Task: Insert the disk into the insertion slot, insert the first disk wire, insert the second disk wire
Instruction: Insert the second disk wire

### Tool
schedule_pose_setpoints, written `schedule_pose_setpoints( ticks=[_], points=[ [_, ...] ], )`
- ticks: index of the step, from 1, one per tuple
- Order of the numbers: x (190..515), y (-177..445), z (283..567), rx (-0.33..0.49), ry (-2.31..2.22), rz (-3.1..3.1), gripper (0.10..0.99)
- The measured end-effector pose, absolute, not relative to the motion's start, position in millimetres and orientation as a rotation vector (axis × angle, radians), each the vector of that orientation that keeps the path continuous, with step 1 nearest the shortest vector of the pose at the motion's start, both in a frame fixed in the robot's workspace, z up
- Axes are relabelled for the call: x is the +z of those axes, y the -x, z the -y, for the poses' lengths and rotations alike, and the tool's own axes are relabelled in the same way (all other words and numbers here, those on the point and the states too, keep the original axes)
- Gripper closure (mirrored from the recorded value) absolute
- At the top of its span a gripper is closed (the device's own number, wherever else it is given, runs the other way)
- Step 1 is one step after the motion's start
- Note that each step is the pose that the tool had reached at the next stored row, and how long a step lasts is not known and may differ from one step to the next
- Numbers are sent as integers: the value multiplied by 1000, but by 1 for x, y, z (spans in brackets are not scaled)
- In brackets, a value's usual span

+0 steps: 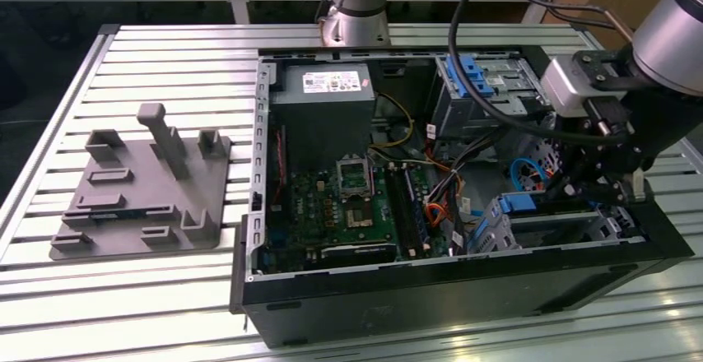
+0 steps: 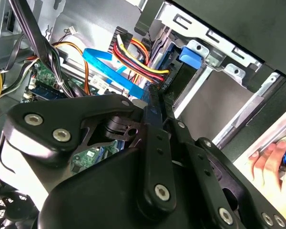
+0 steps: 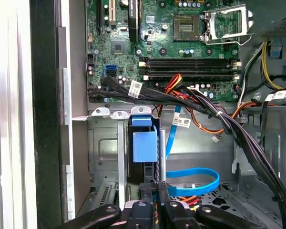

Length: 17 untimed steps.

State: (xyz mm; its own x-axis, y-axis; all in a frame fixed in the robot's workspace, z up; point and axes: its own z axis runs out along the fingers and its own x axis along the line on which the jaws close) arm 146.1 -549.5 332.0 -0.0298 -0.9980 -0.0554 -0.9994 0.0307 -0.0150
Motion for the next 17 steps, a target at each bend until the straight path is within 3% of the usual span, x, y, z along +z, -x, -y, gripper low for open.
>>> schedule_pose_setpoints(
  ticks=[8,10,12,13,17],
  points=[
    [330,-146,551,46,2151,-2217,914],
    [332,-146,551,45,2151,-2218,796],
    [337,-146,551,45,2151,-2218,796],
    [340,-146,551,45,2151,-2218,733],
    [358,-146,550,45,2151,-2218,733]
  ],
)
